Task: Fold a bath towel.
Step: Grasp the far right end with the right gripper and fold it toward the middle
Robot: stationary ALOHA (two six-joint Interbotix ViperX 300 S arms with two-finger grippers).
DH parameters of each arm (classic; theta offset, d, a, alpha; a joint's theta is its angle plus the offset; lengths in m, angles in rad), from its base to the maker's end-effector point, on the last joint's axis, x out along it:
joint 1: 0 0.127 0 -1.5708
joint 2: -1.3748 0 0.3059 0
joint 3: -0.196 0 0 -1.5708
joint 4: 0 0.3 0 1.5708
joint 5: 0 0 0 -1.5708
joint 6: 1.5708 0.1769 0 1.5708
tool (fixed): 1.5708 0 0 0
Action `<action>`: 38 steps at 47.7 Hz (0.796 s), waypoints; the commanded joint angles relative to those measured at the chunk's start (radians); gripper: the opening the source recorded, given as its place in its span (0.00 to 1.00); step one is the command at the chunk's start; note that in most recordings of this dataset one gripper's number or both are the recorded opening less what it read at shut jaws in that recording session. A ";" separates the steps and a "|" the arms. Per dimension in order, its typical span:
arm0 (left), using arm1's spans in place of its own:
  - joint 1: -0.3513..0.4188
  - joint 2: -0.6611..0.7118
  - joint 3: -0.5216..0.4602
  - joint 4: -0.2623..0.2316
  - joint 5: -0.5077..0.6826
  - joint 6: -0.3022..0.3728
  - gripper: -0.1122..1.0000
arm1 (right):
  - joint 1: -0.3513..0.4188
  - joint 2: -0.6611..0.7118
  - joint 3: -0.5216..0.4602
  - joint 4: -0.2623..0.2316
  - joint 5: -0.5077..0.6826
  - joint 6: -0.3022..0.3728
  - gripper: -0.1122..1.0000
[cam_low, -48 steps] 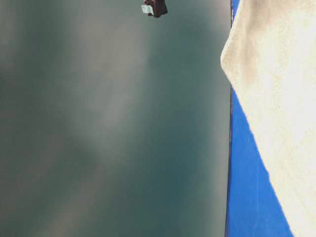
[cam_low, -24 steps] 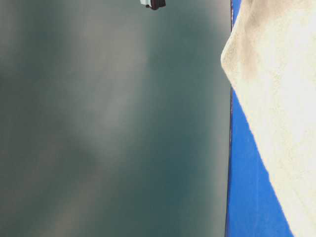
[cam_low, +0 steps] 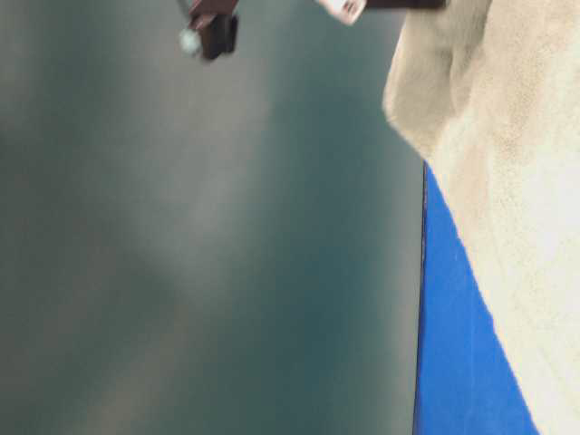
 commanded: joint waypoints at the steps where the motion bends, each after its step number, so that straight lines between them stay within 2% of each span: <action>1: 0.003 -0.002 -0.028 -0.002 -0.008 0.005 0.84 | 0.117 0.067 -0.101 -0.002 0.015 0.055 0.20; 9: 0.003 -0.002 -0.026 0.002 -0.008 0.021 0.84 | 0.281 0.244 -0.298 -0.054 0.091 0.146 0.20; 16: 0.003 -0.002 -0.026 0.002 -0.009 0.044 0.84 | 0.373 0.364 -0.448 -0.078 0.183 0.199 0.20; 21: 0.003 -0.002 -0.026 0.002 -0.009 0.048 0.84 | 0.422 0.433 -0.538 -0.086 0.207 0.232 0.20; 29: 0.003 -0.002 -0.026 0.002 -0.009 0.051 0.84 | 0.456 0.482 -0.618 -0.098 0.207 0.245 0.20; 38: 0.003 -0.002 -0.026 0.002 -0.009 0.051 0.84 | 0.460 0.500 -0.620 -0.100 0.193 0.244 0.20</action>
